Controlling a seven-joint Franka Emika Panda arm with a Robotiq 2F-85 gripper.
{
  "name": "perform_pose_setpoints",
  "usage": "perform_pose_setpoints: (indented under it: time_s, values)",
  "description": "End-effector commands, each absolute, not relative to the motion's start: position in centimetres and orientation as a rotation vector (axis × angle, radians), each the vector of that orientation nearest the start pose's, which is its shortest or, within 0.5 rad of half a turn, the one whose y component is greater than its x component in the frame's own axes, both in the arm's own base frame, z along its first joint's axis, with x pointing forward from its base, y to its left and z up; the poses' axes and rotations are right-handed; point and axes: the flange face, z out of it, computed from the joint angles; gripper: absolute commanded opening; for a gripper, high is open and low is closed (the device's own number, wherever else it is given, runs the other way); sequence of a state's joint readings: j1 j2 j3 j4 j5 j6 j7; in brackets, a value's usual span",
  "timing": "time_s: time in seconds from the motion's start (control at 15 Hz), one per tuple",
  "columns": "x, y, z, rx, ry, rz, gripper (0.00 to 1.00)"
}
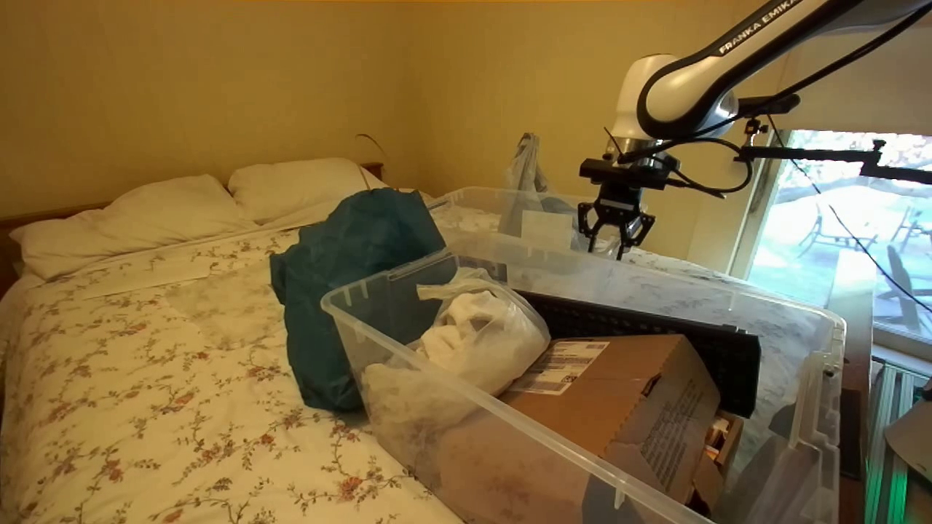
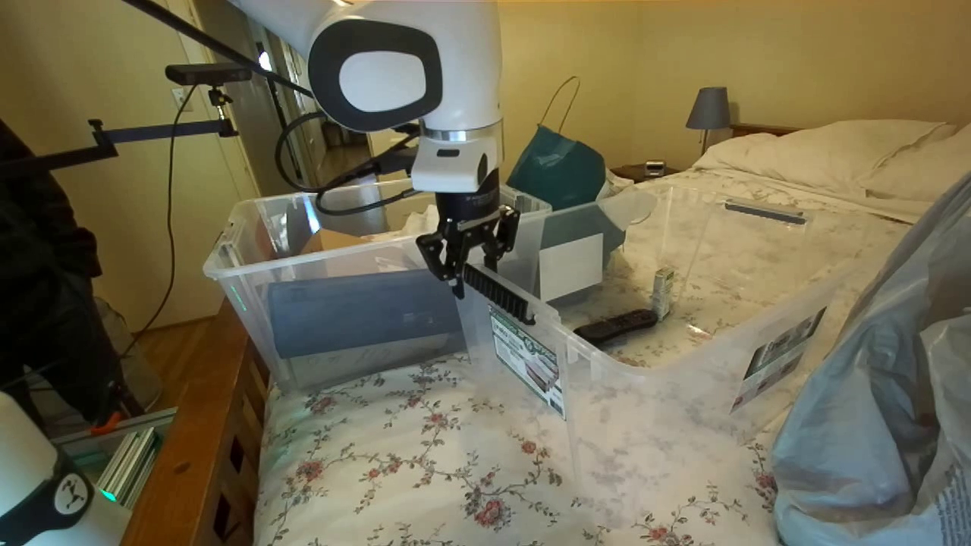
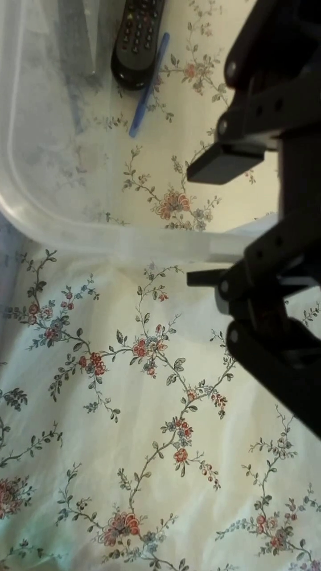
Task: Pull the right container closer to the edge, remove a plastic bag from the right container and put it in the left container
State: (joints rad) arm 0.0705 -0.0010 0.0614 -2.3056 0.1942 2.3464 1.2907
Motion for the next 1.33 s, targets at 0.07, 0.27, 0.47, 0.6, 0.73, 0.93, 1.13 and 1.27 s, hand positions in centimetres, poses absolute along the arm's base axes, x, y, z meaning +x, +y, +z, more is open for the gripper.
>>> perform_pose_setpoints:
  time_s: [0.07,0.27,0.47,0.6,0.73,0.93,1.13,1.27]
  values:
    - [50.9,6.7,34.9,-2.365,1.853,0.07,0.18]
    - [50.6,6.0,35.0,-2.315,1.903,0.09,0.02]
    - [49.5,4.6,36.9,-2.222,1.913,0.098,0.0]
    - [48.2,3.4,38.7,-2.147,1.91,0.072,0.02]
    - [46.3,1.7,40.3,-2.08,1.914,0.043,0.02]
    - [43.0,0.2,41.4,-2.078,1.919,0.012,0.02]
    - [39.1,0.6,41.2,-2.257,1.86,0.023,0.02]
    - [36.4,0.9,40.9,-2.352,1.893,0.016,0.02]
